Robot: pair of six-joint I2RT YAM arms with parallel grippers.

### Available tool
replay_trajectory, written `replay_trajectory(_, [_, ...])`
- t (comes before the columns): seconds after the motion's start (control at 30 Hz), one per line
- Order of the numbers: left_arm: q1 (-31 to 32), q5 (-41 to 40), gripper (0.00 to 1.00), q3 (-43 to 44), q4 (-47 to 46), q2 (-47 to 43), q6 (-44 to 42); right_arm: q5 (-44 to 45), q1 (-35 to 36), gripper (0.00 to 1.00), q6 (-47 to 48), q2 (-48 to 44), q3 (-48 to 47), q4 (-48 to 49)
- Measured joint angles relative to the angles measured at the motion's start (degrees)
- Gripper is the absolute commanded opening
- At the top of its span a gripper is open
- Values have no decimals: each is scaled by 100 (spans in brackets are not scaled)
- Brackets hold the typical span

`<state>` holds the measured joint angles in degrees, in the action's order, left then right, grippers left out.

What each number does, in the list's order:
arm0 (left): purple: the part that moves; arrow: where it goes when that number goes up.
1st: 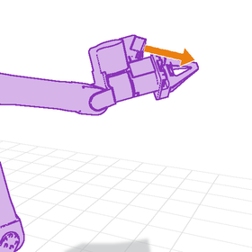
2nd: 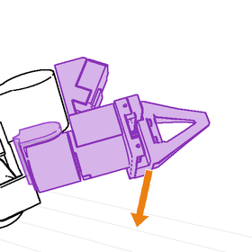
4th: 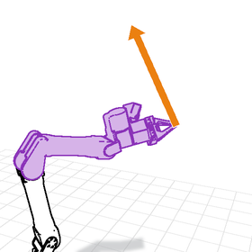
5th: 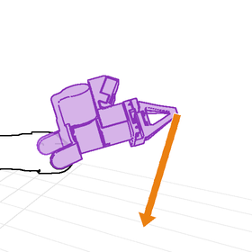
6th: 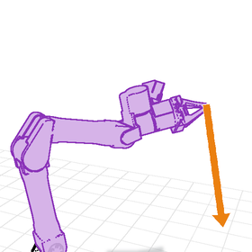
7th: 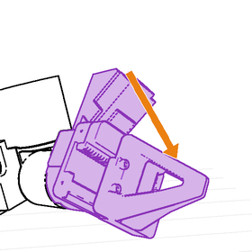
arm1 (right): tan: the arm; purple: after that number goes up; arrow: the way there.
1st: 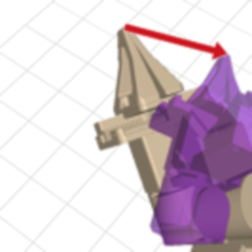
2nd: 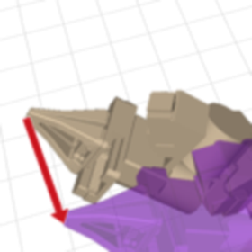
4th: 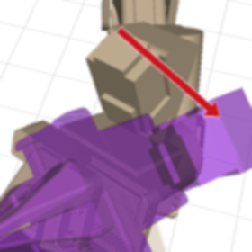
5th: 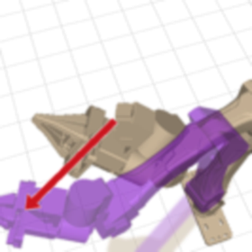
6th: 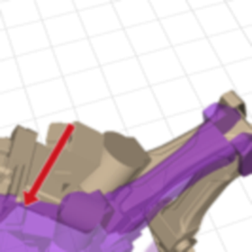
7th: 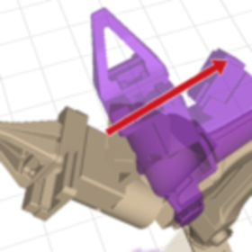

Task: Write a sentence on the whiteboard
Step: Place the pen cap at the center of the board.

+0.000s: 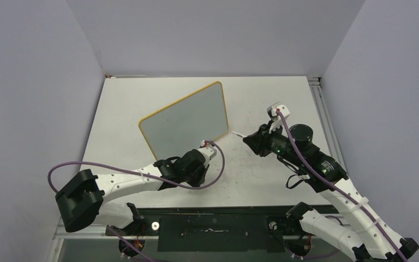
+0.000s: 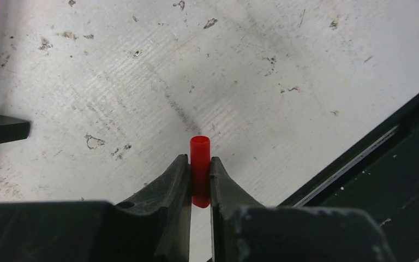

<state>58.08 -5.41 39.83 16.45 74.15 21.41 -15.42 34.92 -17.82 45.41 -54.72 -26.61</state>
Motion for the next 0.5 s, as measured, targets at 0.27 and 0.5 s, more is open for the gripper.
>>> replay_trajectory(0.27, [24, -61, 16, -15, -92, 599, 68, 647, 0, 5, 26, -195, 46, 0])
replay_trajectory(0.5, [33, -101, 29, -17, -129, 901, 81, 874, 0, 5, 85, -188, 46, -4])
